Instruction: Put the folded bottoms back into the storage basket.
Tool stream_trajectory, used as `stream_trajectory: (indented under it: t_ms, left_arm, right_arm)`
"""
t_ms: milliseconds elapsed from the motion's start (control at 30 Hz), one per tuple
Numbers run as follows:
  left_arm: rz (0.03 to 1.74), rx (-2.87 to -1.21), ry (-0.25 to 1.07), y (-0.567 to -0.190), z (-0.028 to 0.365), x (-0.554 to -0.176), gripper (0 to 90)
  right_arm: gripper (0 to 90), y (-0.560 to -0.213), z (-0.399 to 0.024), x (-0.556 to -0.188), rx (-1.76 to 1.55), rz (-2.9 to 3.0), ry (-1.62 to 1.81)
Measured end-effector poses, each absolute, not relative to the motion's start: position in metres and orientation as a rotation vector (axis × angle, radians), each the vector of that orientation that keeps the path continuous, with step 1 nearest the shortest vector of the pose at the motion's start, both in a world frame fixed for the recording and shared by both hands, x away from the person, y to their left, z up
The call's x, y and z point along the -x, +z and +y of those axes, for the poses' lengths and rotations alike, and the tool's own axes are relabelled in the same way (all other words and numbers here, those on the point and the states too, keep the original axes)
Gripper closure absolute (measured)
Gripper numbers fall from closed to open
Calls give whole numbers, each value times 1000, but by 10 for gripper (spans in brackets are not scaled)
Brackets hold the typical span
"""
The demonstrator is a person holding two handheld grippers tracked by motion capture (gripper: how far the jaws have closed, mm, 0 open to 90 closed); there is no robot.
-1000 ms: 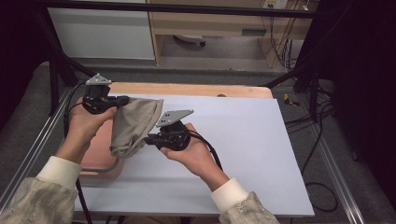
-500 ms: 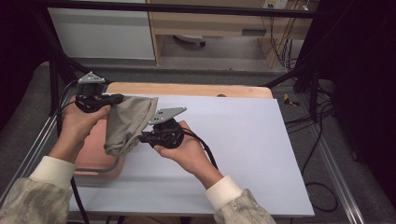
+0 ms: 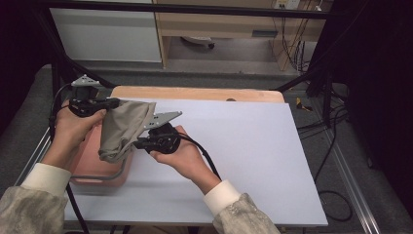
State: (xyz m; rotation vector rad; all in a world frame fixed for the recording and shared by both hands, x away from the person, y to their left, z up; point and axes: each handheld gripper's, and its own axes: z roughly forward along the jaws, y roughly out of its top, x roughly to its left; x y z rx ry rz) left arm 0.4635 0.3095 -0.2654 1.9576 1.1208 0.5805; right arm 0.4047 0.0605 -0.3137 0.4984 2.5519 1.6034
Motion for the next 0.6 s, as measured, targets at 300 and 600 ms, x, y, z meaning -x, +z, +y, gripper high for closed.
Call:
stream_trajectory:
  t_ms: [300, 600]
  left_arm:
    - [1149, -1947, 583, -270, 320, -464, 882]
    - [1165, -1945, 581, -274, 328, -464, 881]
  right_arm:
    - [866, -322, 74, -409, -498, 2558, 1604]
    - [866, -328, 85, -411, -494, 2568, 1605]
